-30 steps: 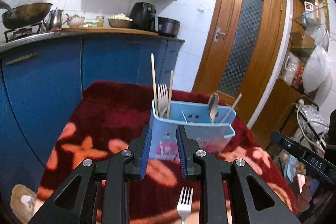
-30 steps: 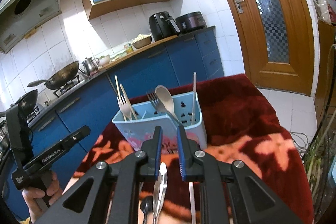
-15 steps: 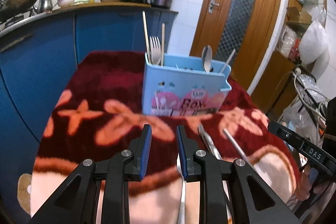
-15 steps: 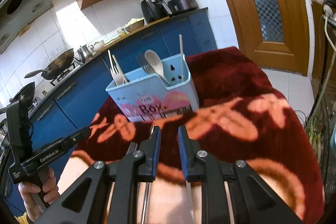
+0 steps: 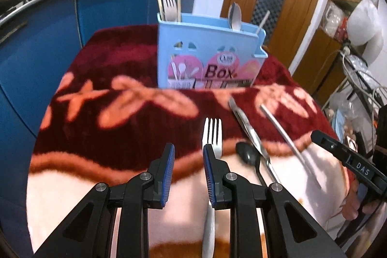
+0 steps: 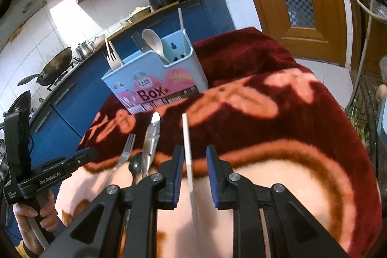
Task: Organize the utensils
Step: 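Grasp a silver fork with the left tool while the right grasps a white chopstick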
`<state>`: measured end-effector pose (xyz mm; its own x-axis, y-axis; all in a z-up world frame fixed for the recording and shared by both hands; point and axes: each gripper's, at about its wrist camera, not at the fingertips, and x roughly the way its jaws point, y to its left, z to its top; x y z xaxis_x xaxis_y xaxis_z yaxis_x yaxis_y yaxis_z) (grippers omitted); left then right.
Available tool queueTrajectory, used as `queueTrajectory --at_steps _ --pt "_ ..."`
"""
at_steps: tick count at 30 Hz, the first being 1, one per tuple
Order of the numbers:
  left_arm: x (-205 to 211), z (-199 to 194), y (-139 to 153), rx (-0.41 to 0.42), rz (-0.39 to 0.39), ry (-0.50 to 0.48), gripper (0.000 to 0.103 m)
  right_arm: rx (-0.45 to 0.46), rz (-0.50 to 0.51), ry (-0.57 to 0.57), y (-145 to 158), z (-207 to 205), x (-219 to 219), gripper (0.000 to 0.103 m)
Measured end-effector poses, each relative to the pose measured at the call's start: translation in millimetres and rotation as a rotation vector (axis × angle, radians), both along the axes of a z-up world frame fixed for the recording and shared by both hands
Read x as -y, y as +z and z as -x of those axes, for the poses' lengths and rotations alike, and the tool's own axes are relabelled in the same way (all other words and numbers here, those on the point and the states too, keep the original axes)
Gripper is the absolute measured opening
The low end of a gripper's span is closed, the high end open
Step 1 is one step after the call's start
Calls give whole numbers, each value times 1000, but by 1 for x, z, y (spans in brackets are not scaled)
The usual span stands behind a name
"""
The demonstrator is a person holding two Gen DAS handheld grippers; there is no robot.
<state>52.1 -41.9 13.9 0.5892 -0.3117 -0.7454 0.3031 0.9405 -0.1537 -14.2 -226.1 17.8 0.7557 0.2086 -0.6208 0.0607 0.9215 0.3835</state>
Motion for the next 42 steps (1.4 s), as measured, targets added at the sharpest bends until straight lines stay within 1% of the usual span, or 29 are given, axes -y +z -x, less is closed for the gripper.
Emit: queueTrajectory --at_steps 8,16,21,25,30,31,34,37,42 --pt "11 -3 -18 -114 -6 -39 24 -12 -23 -8 -8 7 8 25" --pt "23 -8 -24 -178 -25 -81 24 -15 -32 -12 -12 10 14 25" --pt "30 -15 -25 -224 -74 -111 24 -19 -36 -13 -14 10 15 25" --pt "37 -24 -26 -292 -126 -157 24 -18 -35 -12 -14 10 15 25" --pt "45 -37 -28 -359 -182 -204 18 -23 -34 -6 -15 9 15 25" --pt "46 -40 -29 -368 -189 -206 15 -25 -33 -5 -15 9 15 25" --pt "49 -45 -28 -385 -199 -221 11 -27 -27 -1 -13 7 13 25" --pt "47 -43 -28 -384 -189 -222 6 -34 -17 10 -11 5 10 26" --pt "29 -42 -27 -363 -70 -188 5 -58 30 45 -4 -3 0 27"
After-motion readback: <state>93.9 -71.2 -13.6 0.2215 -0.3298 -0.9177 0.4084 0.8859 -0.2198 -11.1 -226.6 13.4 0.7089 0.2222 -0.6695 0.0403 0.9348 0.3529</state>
